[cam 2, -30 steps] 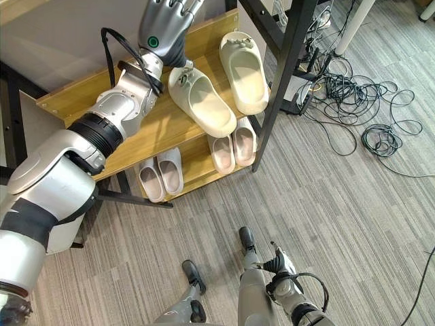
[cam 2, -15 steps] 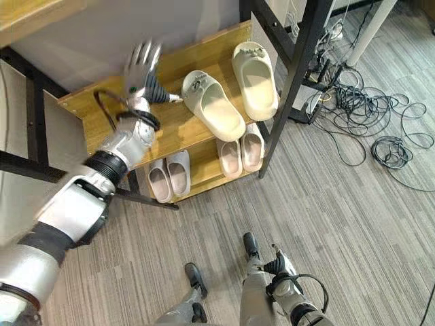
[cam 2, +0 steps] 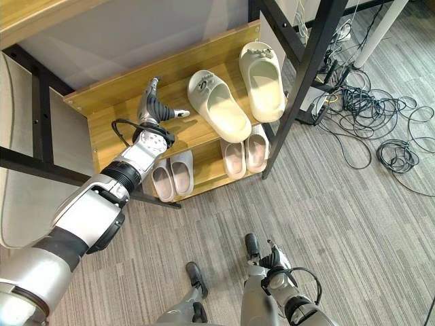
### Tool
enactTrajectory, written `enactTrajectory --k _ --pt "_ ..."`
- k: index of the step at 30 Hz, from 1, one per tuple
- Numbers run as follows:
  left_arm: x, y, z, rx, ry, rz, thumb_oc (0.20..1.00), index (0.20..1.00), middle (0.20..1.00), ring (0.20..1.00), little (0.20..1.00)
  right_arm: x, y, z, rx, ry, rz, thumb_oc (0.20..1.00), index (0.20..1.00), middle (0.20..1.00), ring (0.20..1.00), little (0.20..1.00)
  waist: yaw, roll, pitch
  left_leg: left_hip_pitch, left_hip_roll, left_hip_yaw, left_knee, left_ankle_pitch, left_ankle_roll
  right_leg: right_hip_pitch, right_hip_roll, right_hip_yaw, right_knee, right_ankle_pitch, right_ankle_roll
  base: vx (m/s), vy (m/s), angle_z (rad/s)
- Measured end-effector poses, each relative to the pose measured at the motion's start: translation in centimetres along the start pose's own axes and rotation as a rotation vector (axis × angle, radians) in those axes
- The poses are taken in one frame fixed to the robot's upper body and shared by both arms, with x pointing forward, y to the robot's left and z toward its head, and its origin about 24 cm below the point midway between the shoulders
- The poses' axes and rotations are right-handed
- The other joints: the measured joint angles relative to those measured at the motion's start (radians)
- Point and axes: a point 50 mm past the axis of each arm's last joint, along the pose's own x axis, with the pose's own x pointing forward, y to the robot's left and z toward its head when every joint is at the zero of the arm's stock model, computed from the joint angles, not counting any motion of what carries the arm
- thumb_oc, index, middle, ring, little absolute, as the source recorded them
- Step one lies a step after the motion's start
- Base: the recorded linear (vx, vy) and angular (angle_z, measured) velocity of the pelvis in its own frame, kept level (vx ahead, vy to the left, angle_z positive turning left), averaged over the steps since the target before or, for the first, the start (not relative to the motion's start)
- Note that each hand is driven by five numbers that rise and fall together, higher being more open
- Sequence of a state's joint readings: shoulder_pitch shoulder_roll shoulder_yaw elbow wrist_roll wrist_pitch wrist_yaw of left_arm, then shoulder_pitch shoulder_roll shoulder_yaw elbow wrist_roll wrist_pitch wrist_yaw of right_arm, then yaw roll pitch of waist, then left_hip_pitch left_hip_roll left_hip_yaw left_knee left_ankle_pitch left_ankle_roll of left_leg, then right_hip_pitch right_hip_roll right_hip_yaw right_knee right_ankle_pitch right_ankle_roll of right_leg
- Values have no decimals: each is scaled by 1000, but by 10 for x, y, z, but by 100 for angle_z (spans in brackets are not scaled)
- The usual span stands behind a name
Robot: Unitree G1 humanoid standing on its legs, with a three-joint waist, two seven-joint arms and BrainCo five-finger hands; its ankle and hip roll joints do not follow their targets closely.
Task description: Arrange the slippers neatly on the shoe rack.
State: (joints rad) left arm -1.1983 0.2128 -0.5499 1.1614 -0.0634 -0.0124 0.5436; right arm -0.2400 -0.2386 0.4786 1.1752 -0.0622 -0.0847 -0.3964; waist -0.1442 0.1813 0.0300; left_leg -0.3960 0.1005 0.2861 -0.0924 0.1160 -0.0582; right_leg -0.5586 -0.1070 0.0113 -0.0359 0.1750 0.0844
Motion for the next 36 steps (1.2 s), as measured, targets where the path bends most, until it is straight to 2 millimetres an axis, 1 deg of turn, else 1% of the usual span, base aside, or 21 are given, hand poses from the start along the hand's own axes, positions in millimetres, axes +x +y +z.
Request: enactTrajectory --k 3,8,12,16,19,20,21,24,26,27,29,33,36 --pt "-6 -16 8 -25 -12 -57 1000 1000 1000 1000 1000 0 1 0 1 1 2 1000 1000 1000 1000 1000 -2 0 0 -2 0 3 0 0 0 -5 0 5 0 -4 5 -6 -3 -3" --pt "-11 -27 14 -61 -16 -102 1000 1000 1000 1000 1000 0 -1 0 -2 5 -1 1000 1000 1000 1000 1000 -3 2 0 -7 0 6 0 0 0 -13 2 9 0 -3 4 -1 -1 -1" --pt "-13 -33 16 -108 -2 -139 1000 1000 1000 1000 1000 2 -2 4 -6 2 -5 1000 1000 1000 1000 1000 -3 3 1 -7 -1 9 0 0 0 -15 2 11 0 -3 4 0 0 0" --pt "-14 -35 16 -149 22 -152 1000 1000 1000 1000 1000 6 -7 13 -7 -12 -18 1000 1000 1000 1000 1000 -3 6 1 -7 0 12 0 0 0 -16 3 15 0 -2 3 0 0 0" --pt "-15 -37 16 -171 32 -165 1000 1000 1000 1000 1000 8 -9 15 -13 -8 -23 1000 1000 1000 1000 1000 -3 8 1 -7 -1 17 0 0 0 -19 4 20 1 -1 2 2 -11 -4" --pt "-15 -37 16 -203 44 -169 1000 1000 1000 1000 1000 10 -12 20 -13 -18 -29 1000 1000 1000 1000 1000 -3 9 1 -7 -1 21 0 0 0 -21 4 23 2 0 1 0 -22 -8" --pt "-15 -37 16 -229 52 -168 1000 1000 1000 1000 1000 11 -12 19 -17 -11 -29 1000 1000 1000 1000 1000 -2 10 2 -7 -1 25 0 0 0 -23 4 28 2 0 1 -5 -30 -8" --pt "-15 -38 19 -291 57 -173 1000 1000 1000 1000 1000 13 -15 25 -28 -22 -35 1000 1000 1000 1000 1000 -2 24 6 -7 -1 30 0 0 0 -28 6 34 2 1 2 0 -26 -5" --pt "-15 -37 20 -309 50 -172 1000 1000 1000 1000 1000 13 -15 23 -31 -16 -33 1000 1000 1000 1000 1000 -2 27 7 -9 -1 33 0 -1 -1 -32 7 37 2 1 2 14 -28 -4" --pt "-16 -39 24 -339 42 -177 1000 1000 1000 1000 1000 12 -14 19 -35 -3 -31 1000 1000 1000 1000 1000 -2 27 7 -13 0 33 0 -2 -2 -37 8 37 3 0 2 0 0 0" --pt "-18 -42 33 -366 6 -188 1000 1000 1000 1000 1000 12 -13 19 -37 -2 -28 1000 1000 1000 1000 1000 -3 27 7 -25 -1 34 0 -2 -2 -50 8 39 4 1 2 0 0 0" --pt "-18 -42 35 -403 11 -192 1000 1000 1000 1000 1000 12 -12 20 -41 -6 -22 1000 1000 1000 1000 1000 -7 27 7 -25 0 34 0 -2 -2 -50 9 39 5 0 2 8 -6 0" --pt "-17 -41 34 -403 14 -192 1000 1000 1000 1000 1000 12 -12 19 -42 -5 -21 1000 1000 1000 1000 1000 -19 26 7 -25 0 33 0 -2 -2 -51 8 39 9 -2 5 12 -8 0"
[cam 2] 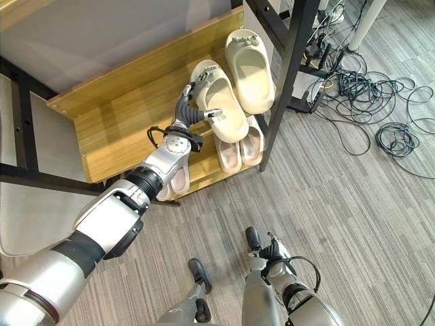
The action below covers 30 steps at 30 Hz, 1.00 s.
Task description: Arrange the slippers neatly on the shoe rack.
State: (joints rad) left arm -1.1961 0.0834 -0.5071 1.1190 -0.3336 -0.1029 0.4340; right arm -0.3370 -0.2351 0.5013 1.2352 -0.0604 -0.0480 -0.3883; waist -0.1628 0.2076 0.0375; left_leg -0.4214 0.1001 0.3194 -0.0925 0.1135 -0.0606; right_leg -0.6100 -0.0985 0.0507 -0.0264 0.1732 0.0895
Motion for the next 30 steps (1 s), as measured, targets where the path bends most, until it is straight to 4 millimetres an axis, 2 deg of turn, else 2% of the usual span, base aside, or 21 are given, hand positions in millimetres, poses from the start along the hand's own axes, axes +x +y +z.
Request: enactTrajectory --k 7,10,12,14,16,17,18,20,21,22,23,24,27,30 --pt "2 6 0 -11 5 10 1000 1000 1000 1000 1000 -2 2 -4 0 7 7 1000 1000 1000 1000 1000 -10 -4 -2 1 1 0 0 0 0 0 2 0 4 3 -4 -1 -9 0" --pt "7 36 0 -30 -10 100 1000 1000 1000 1000 1000 -6 6 -15 -5 33 19 1000 1000 1000 1000 1000 -10 -8 -4 9 7 -3 0 0 -1 7 7 -4 8 8 -10 0 0 0" --pt "9 62 -11 1 13 165 1000 1000 1000 1000 1000 -5 6 -15 -6 37 23 1000 1000 1000 1000 1000 -8 -13 -8 26 8 -4 0 0 -1 25 8 -5 8 1 -3 0 0 0" --pt "12 93 -11 -12 15 276 1000 1000 1000 1000 1000 -5 6 -14 -4 33 26 1000 1000 1000 1000 1000 -5 -23 -24 25 9 -5 0 2 -4 26 7 -7 6 1 -5 0 0 0" --pt "9 108 -18 4 23 319 1000 1000 1000 1000 1000 -9 10 -25 7 65 34 1000 1000 1000 1000 1000 20 -16 -52 25 10 -8 0 2 -4 28 7 -11 6 6 -11 -4 -7 4" --pt "1 108 -37 8 54 312 1000 1000 1000 1000 1000 -9 8 -28 8 71 30 1000 1000 1000 1000 1000 26 -13 -69 26 10 -9 0 2 -4 30 7 -13 6 6 -11 -14 -9 15" --pt "-33 87 -93 63 136 210 1000 1000 1000 1000 1000 -9 -11 -51 -4 133 -21 1000 1000 1000 1000 1000 51 -14 -76 55 15 -25 0 1 -4 67 9 -30 7 -1 -7 -31 -1 25" --pt "-71 63 -137 75 231 70 1000 1000 1000 1000 1000 -9 -23 -65 -19 193 -53 1000 1000 1000 1000 1000 78 -32 -93 60 18 -57 0 3 -8 90 7 -58 8 -15 -12 -31 12 35" --pt "-85 53 -145 109 223 -1 1000 1000 1000 1000 1000 -12 -19 -68 -17 205 -45 1000 1000 1000 1000 1000 86 -38 -98 71 18 -58 0 3 -8 103 6 -62 7 -17 -14 -15 18 30" --pt "-84 48 -141 151 195 -68 1000 1000 1000 1000 1000 -11 -18 -65 -6 201 -43 1000 1000 1000 1000 1000 95 -42 -100 79 15 -65 0 4 -9 117 1 -67 8 -19 -15 -7 22 12" --pt "-79 55 -136 196 168 -78 1000 1000 1000 1000 1000 -13 -7 -60 17 194 -20 1000 1000 1000 1000 1000 93 -39 -102 93 10 -62 0 0 -8 129 -5 -66 6 -19 -15 -5 24 9" --pt "-73 57 -122 216 105 -81 1000 1000 1000 1000 1000 -14 0 -58 26 191 2 1000 1000 1000 1000 1000 95 -35 -106 97 5 -63 0 -4 -7 133 -10 -67 6 -17 -12 7 24 -4" --pt "-74 65 -115 285 30 -101 1000 1000 1000 1000 1000 -20 5 -68 26 227 21 1000 1000 1000 1000 1000 91 -35 -104 128 5 -71 0 1 -5 172 -10 -74 -5 -16 -10 -3 5 4" --pt "-75 66 -110 269 -8 -106 1000 1000 1000 1000 1000 -25 3 -83 44 277 19 1000 1000 1000 1000 1000 92 -39 -100 174 8 -88 0 -5 -7 243 -12 -100 -29 -24 -5 -1 16 19"
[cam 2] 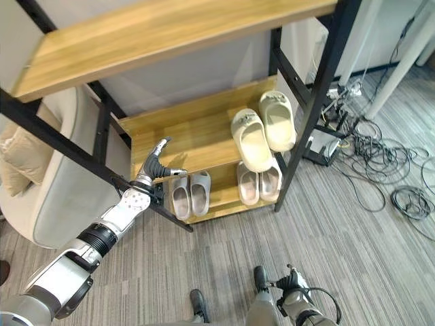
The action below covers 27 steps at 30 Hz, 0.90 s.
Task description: Arrange the slippers neatly on the shoe rack.
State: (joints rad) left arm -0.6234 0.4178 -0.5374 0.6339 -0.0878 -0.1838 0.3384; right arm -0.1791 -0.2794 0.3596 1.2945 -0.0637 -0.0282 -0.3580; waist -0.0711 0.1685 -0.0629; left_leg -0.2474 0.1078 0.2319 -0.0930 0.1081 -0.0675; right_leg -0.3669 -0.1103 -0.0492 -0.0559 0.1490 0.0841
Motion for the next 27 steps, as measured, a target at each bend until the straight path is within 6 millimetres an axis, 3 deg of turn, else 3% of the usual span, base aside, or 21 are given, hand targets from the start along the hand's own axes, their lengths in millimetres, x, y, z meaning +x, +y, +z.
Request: enactTrajectory --k 4,6,7,9,12,14,18,19,21,24,27 --pt "-23 -1 1 -58 -57 -77 1000 1000 1000 1000 1000 -4 8 -10 16 32 34 1000 1000 1000 1000 1000 2 -2 4 40 1 -12 0 -10 -5 56 0 -13 -27 1 0 27 12 6" --pt "-25 -5 3 -66 -76 -103 1000 1000 1000 1000 1000 -7 12 -18 22 61 54 1000 1000 1000 1000 1000 5 -5 6 55 1 -21 0 -12 -5 80 0 -20 -34 -2 1 35 8 13" --pt "-29 13 8 13 -125 -120 1000 1000 1000 1000 1000 -7 14 -16 34 58 67 1000 1000 1000 1000 1000 4 -15 14 63 2 -23 0 -16 -6 91 0 -26 -34 0 -1 55 12 7" --pt "-33 29 15 70 -188 -114 1000 1000 1000 1000 1000 -9 16 -26 38 91 72 1000 1000 1000 1000 1000 10 -20 16 97 5 -30 -1 -23 -9 135 0 -44 -35 -11 5 58 12 15" --pt "-43 42 7 140 -178 -120 1000 1000 1000 1000 1000 -10 17 -27 50 95 82 1000 1000 1000 1000 1000 15 -33 10 132 7 -42 -5 -35 -13 175 1 -54 -36 -26 4 24 19 11" --pt "-55 55 -6 159 -133 -87 1000 1000 1000 1000 1000 -9 17 -23 55 78 90 1000 1000 1000 1000 1000 23 -45 4 153 7 -49 -4 -38 -14 197 2 -58 -36 -31 3 8 25 7" --pt "-72 54 -29 206 -50 -115 1000 1000 1000 1000 1000 -10 19 -25 49 76 106 1000 1000 1000 1000 1000 46 -70 -12 182 5 -62 -3 -44 -12 236 -1 -74 -35 -36 2 3 40 12" --pt "-83 51 -41 222 -2 -136 1000 1000 1000 1000 1000 -10 19 -25 49 78 108 1000 1000 1000 1000 1000 60 -90 -24 198 1 -74 -5 -48 -12 256 -4 -80 -35 -40 7 -7 94 21" --pt "-92 53 -58 276 57 -150 1000 1000 1000 1000 1000 -10 18 -25 55 79 109 1000 1000 1000 1000 1000 63 -101 -30 209 -8 -82 -5 -51 -11 277 -14 -98 -35 -42 9 -7 104 19" --pt "-120 58 -100 341 253 -175 1000 1000 1000 1000 1000 -11 18 -30 64 79 103 1000 1000 1000 1000 1000 61 -117 -43 249 -11 -82 -5 -67 -11 311 -18 -98 -38 -56 20 -7 46 4" --pt "-138 61 -112 375 316 -204 1000 1000 1000 1000 1000 -13 18 -36 102 98 98 1000 1000 1000 1000 1000 72 -142 -56 248 -19 -83 -5 -68 -12 313 -28 -101 -39 -62 19 -5 39 6"
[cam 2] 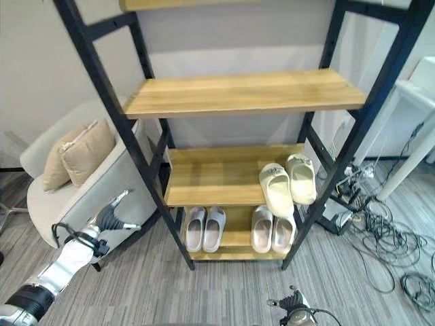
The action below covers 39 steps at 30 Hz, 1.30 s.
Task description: Arrange the slippers neatly on the shoe rack.
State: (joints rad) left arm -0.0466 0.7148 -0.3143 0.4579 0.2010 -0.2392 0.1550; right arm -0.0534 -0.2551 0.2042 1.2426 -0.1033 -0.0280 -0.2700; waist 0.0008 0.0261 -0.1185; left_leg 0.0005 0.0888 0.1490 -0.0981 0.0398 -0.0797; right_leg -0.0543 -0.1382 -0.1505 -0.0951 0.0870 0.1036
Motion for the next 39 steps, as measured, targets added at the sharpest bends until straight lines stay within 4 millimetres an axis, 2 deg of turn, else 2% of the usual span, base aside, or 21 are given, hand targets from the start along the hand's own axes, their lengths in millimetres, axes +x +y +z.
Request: enactTrajectory --k 7,11,12,14,17,20,22,24,28,30,35,39 --pt "-15 -18 -17 0 76 -53 1000 1000 1000 1000 1000 -3 2 -14 10 37 5 1000 1000 1000 1000 1000 -9 -10 1 28 -10 -7 0 -4 9 30 -8 -4 0 0 3 -13 32 2" --pt "-21 -48 -30 -81 178 -91 1000 1000 1000 1000 1000 -4 3 -17 8 43 7 1000 1000 1000 1000 1000 -14 -7 2 34 -9 -7 0 -2 12 34 -3 -1 1 0 3 -21 21 -2" --pt "-26 -63 -37 -109 236 -118 1000 1000 1000 1000 1000 -4 4 -17 2 42 13 1000 1000 1000 1000 1000 -15 -5 3 37 -9 -6 0 -2 13 36 -3 1 1 -1 4 -5 20 -3" --pt "-32 -78 -43 -132 293 -151 1000 1000 1000 1000 1000 -6 12 -18 -17 39 45 1000 1000 1000 1000 1000 -16 -12 8 39 -7 -4 0 -2 13 37 -4 2 1 -2 6 0 0 0" --pt "-52 -109 -59 -137 418 -243 1000 1000 1000 1000 1000 -10 24 -21 -66 36 101 1000 1000 1000 1000 1000 -25 -14 14 56 -7 -1 0 -6 14 53 -6 4 1 -7 7 0 0 0" --pt "-64 -120 -67 -138 481 -279 1000 1000 1000 1000 1000 -11 25 -23 -66 40 109 1000 1000 1000 1000 1000 -36 -15 15 56 -8 0 0 -8 12 54 -7 4 1 -7 7 0 0 0" --pt "-80 -134 -79 -120 582 -333 1000 1000 1000 1000 1000 -11 24 -23 -93 33 108 1000 1000 1000 1000 1000 -43 -12 15 66 -7 4 0 -12 18 60 -6 8 0 -9 6 -24 9 -6" --pt "-92 -144 -82 -108 627 -369 1000 1000 1000 1000 1000 -9 16 -24 -102 33 89 1000 1000 1000 1000 1000 -44 -8 13 69 -8 6 0 -15 20 61 -6 13 1 -10 7 -30 3 -6" --pt "-104 -157 -83 -127 674 -407 1000 1000 1000 1000 1000 -8 13 -25 -107 34 82 1000 1000 1000 1000 1000 -45 -1 14 68 -7 7 0 -17 19 59 -4 17 4 -11 7 -5 -3 -2" --pt "-104 -158 -83 -129 675 -408 1000 1000 1000 1000 1000 -8 14 -25 -115 32 84 1000 1000 1000 1000 1000 -45 0 15 68 -6 6 0 -17 18 59 -3 17 4 -12 7 0 0 0" --pt "-115 -167 -85 -111 723 -454 1000 1000 1000 1000 1000 -9 19 -20 -234 -16 111 1000 1000 1000 1000 1000 -45 4 17 69 -6 8 0 -18 18 58 -3 19 4 -12 7 0 0 0" --pt "-120 -174 -84 -102 739 -484 1000 1000 1000 1000 1000 -9 21 -19 -264 -24 124 1000 1000 1000 1000 1000 -42 3 20 69 -5 8 0 -21 22 58 -2 19 4 -12 7 0 0 0"
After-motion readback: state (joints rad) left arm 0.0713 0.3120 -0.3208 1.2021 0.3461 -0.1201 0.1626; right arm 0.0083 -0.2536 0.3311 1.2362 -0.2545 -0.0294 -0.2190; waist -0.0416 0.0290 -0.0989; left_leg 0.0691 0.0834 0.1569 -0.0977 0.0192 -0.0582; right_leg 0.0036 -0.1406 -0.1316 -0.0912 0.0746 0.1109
